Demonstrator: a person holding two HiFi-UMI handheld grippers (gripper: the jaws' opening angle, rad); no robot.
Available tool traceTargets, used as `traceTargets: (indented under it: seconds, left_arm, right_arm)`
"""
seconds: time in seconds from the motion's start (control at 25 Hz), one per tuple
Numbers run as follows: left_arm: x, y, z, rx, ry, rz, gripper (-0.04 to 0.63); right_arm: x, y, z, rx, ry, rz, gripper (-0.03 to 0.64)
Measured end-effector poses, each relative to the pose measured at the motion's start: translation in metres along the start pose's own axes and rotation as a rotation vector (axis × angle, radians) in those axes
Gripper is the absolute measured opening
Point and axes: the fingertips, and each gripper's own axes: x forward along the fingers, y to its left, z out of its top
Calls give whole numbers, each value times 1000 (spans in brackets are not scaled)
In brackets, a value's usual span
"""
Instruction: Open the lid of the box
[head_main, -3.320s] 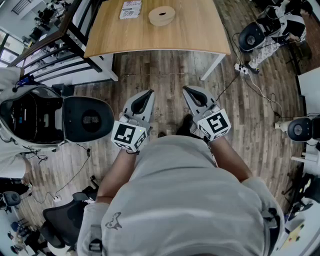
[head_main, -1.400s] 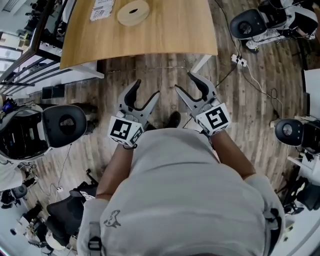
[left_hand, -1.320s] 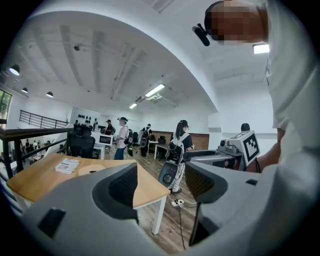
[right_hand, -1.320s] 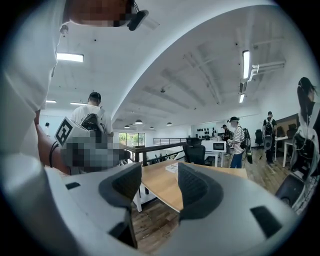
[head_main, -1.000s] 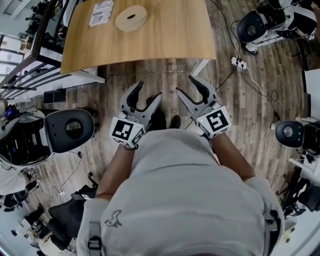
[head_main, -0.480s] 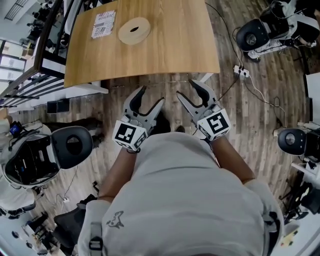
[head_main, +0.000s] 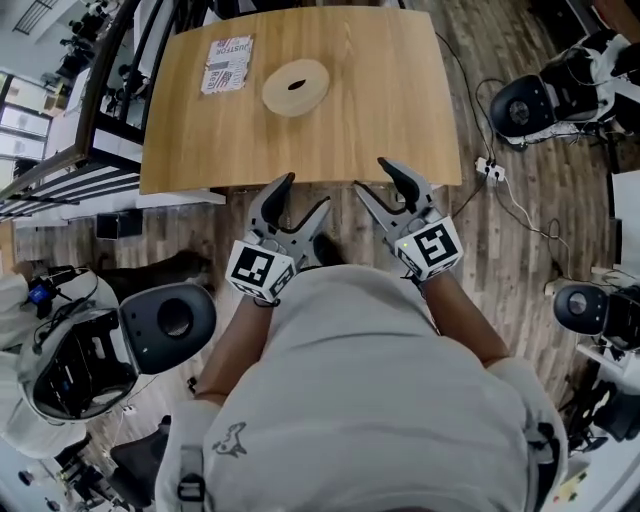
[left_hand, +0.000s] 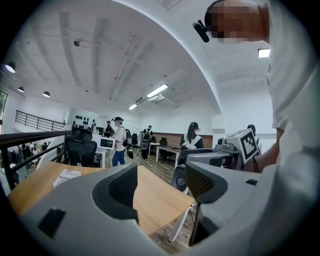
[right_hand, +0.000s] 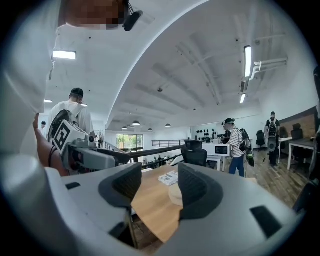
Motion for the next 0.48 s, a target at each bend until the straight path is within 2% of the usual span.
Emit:
traceTargets:
  seconds: [0.32, 0.48]
  left_arm:
    - [-20, 98, 3, -14, -11, 14, 288]
    - [-27, 121, 4, -27, -17, 29, 288]
  right_arm:
    - [103, 19, 11, -36, 18, 47, 230]
    - [127, 24, 8, -47, 44, 70, 230]
